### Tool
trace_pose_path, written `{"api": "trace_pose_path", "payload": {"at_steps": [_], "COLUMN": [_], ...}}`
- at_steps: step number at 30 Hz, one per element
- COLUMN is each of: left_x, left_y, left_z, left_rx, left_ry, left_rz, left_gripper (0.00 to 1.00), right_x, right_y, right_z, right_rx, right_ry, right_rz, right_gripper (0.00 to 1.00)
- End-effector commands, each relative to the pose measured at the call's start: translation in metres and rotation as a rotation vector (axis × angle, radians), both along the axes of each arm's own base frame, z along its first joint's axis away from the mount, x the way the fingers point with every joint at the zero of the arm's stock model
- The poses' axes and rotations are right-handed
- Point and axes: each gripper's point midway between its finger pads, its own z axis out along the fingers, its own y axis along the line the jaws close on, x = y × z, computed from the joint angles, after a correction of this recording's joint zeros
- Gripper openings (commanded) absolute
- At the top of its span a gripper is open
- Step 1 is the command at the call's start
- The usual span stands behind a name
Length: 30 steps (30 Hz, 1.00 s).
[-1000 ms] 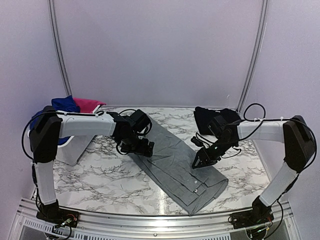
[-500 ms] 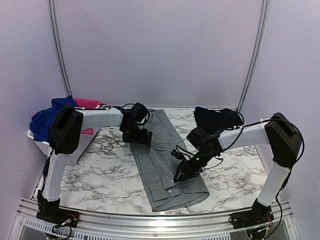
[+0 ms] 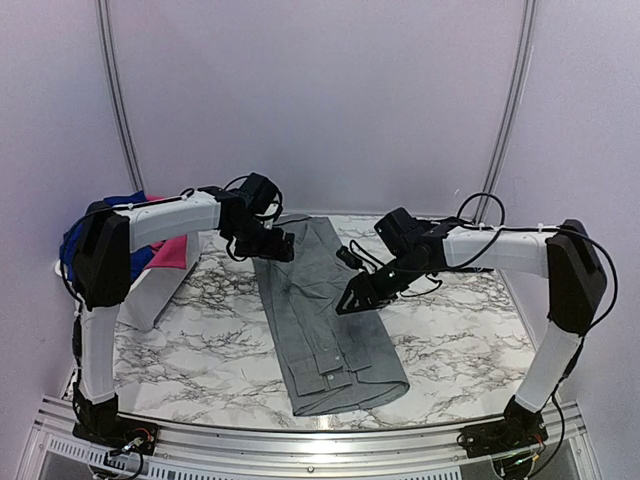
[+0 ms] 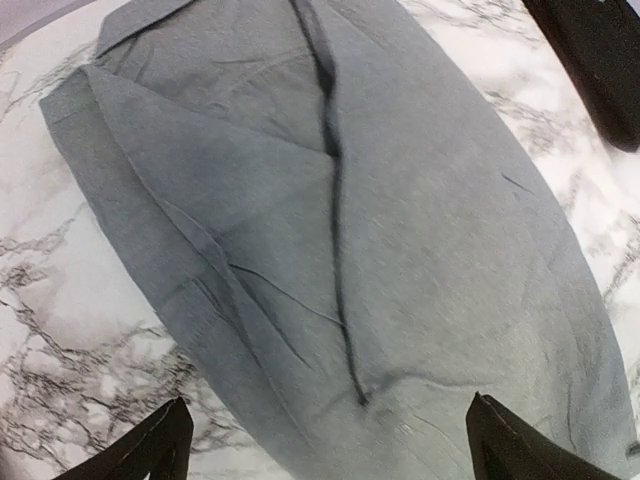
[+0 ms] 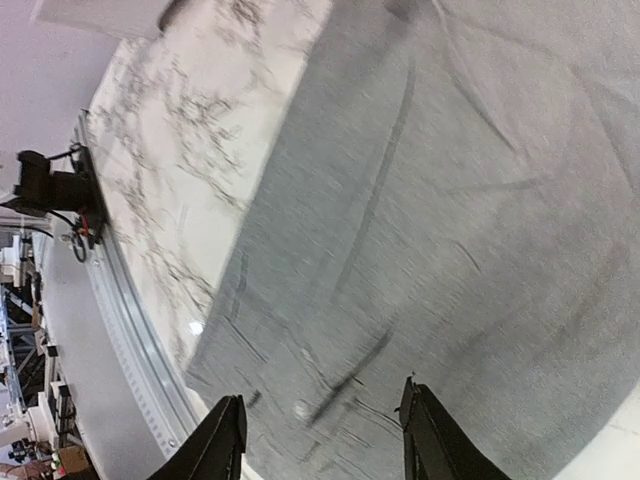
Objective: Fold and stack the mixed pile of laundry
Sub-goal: Rotate the rectangle-folded shirt at the center of the board.
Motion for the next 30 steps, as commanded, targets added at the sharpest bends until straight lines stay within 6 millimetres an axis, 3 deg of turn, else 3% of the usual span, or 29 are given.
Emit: {"api": "trace_pose_path", "payload": {"at_steps": [1, 4, 8, 14, 21, 26, 30], "left_x": [-0.048, -0.061, -0.064, -0.065, -0.056, -0.034, -0.015], "left_y": [-0.024, -0.034, -0.038, -0.043, -0.047, -0.038, -0.037], "left_z": [-0.012, -0.032, -0.06, -0.098, -0.12, -0.109, -0.061], "left_rx": [-0.02, -0.013, 0.0, 0.042, 0.072, 0.075, 0.029], "left_ry": [0.077, 0.11, 0.154, 0.201, 0.206, 0.162, 0.07], "left_rz": [-0.059, -0.061, -0.042, -0.062, -0.089, -0.061, -0.072], "left_gripper": [0.99, 0.99, 0.99, 0.99, 0.99, 0.99, 0.99], "right_x": [-0.021, -0.039, -0.064, -0.09, -0.08, -0.065, -0.049], "right_y": [-0.036, -0.032, -0.014, 0.013, 0.038, 0.055, 0.066], "right_z": [-0.046, -0.064, -0.084, -0.096, -0.094, -0.077, -0.043], "right_rx": [-0.152, -0.151, -0.15, -0.142, -0.11, -0.076, -0.043], "right_ry": [0.041, 0.089, 0.147, 0.193, 0.202, 0.173, 0.097], "right_rz": [0.023, 0.046, 0.095, 0.148, 0.141, 0.137, 0.124], "right_gripper": [0.47, 0.46, 0.46, 0.45, 0.45, 0.46, 0.47]}}
